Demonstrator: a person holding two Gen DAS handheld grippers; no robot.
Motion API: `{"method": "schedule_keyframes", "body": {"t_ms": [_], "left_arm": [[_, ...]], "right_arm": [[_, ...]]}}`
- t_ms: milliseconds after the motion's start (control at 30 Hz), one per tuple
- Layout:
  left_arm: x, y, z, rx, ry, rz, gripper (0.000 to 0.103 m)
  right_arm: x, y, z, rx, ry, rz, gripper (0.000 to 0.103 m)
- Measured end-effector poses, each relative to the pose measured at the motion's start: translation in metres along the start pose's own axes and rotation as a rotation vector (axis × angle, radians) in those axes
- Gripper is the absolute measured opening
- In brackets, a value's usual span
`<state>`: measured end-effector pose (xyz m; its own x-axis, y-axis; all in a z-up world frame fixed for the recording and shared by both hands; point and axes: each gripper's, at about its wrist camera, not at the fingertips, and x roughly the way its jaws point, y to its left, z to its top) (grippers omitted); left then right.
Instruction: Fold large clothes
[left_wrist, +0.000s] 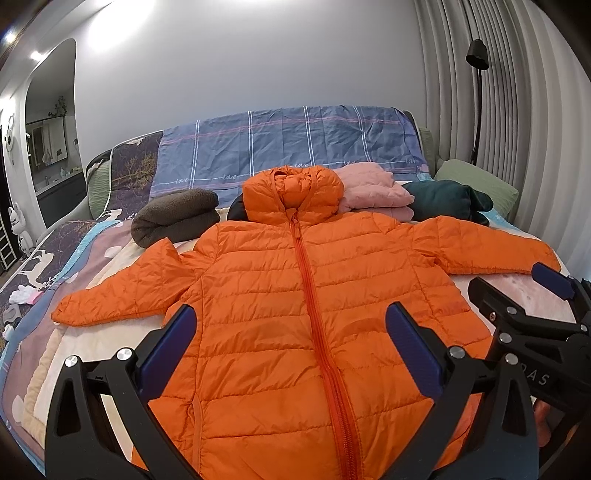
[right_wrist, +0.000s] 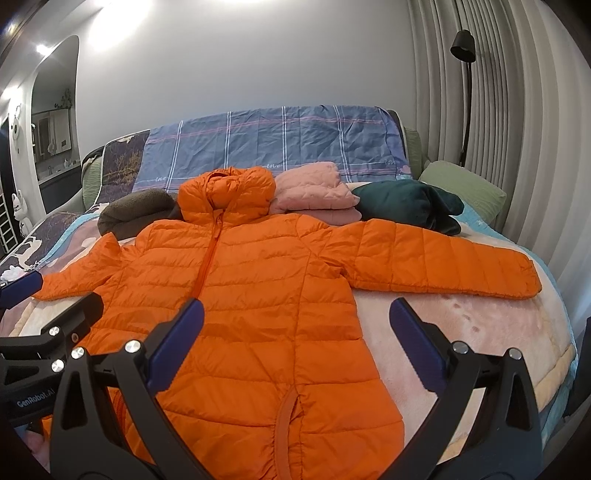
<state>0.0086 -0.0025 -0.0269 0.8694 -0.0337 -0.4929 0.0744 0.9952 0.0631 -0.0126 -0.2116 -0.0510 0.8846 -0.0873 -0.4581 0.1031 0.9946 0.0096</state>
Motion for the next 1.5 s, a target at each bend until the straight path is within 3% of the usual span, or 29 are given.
{"method": "schedule_keyframes", "body": {"t_ms": [567, 800, 900, 1033, 1500], "left_arm": [[0.001, 0.002, -0.002, -0.003, 0.004, 0.007, 0.102], [0.001, 0.006, -0.002, -0.013, 0.000, 0.019, 0.102], [0.003, 0.007, -0.001, -0.017, 0.006, 0.023, 0.102], [0.003, 0.008, 0.000, -0.019, 0.005, 0.025, 0.102], [0.008, 0.011, 0.000, -0.039, 0.012, 0.025, 0.102]], "right_arm": [[0.001, 0.001, -0.001, -0.008, -0.002, -0.019, 0.101], [-0.004, -0.020, 0.003, 0.104, -0.038, -0.160, 0.101], [-0.006, -0.030, 0.005, 0.126, -0.046, -0.095, 0.101], [-0.013, -0.027, 0.005, 0.081, -0.105, -0.097, 0.101], [-0.009, -0.007, 0.002, -0.005, -0.086, 0.021, 0.101]]}}
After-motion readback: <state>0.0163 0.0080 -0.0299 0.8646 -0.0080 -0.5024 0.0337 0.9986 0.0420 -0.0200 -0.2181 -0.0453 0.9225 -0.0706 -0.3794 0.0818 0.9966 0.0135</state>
